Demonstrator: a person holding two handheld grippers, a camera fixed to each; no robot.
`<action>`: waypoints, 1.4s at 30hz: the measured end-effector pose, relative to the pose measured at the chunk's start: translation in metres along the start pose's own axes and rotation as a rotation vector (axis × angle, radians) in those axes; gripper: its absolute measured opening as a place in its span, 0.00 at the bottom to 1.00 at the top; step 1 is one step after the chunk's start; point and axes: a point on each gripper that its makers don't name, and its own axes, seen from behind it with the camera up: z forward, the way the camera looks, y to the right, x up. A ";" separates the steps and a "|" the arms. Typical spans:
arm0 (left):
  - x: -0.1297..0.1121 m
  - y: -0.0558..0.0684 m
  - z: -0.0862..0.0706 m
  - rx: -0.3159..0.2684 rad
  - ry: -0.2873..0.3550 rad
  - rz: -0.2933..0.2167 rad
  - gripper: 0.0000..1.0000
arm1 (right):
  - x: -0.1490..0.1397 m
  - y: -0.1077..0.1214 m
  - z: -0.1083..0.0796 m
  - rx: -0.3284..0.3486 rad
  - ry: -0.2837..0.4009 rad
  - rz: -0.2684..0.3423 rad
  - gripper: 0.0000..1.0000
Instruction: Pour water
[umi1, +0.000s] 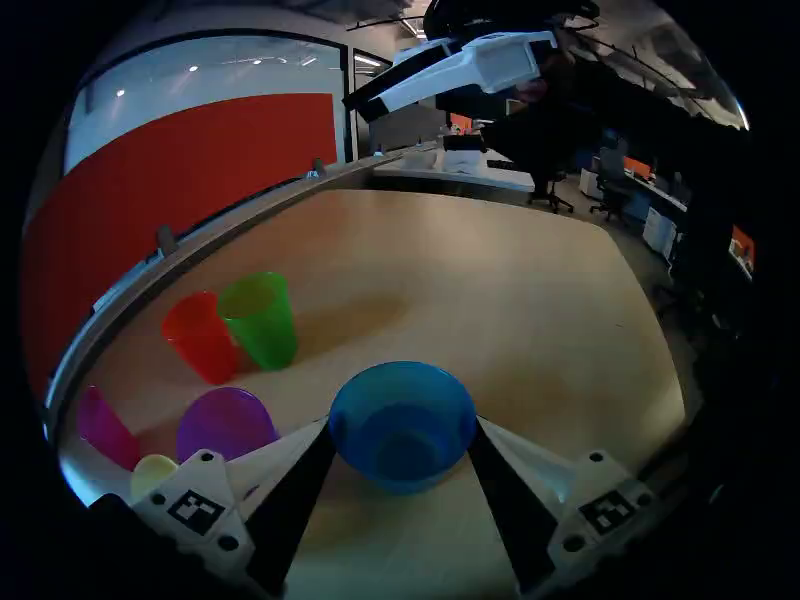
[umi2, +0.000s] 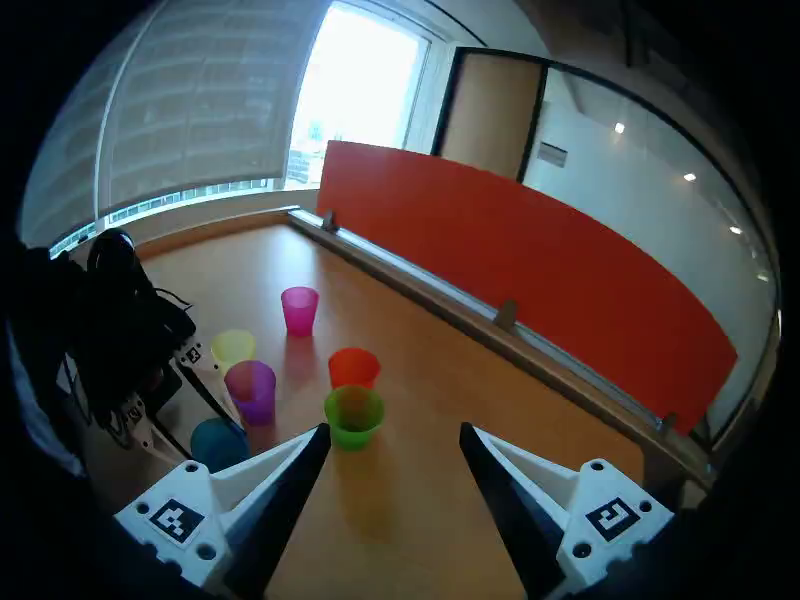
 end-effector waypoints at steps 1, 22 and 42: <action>0.000 0.000 -0.001 0.001 0.002 0.001 0.87 | 0.000 0.000 0.001 0.001 0.000 0.001 1.00; 0.020 -0.004 -0.028 0.027 0.068 -0.028 0.87 | -0.004 -0.002 0.013 0.014 -0.004 0.015 1.00; 0.045 -0.021 -0.060 0.080 0.142 -0.057 0.87 | -0.007 -0.010 0.027 0.038 -0.017 0.019 1.00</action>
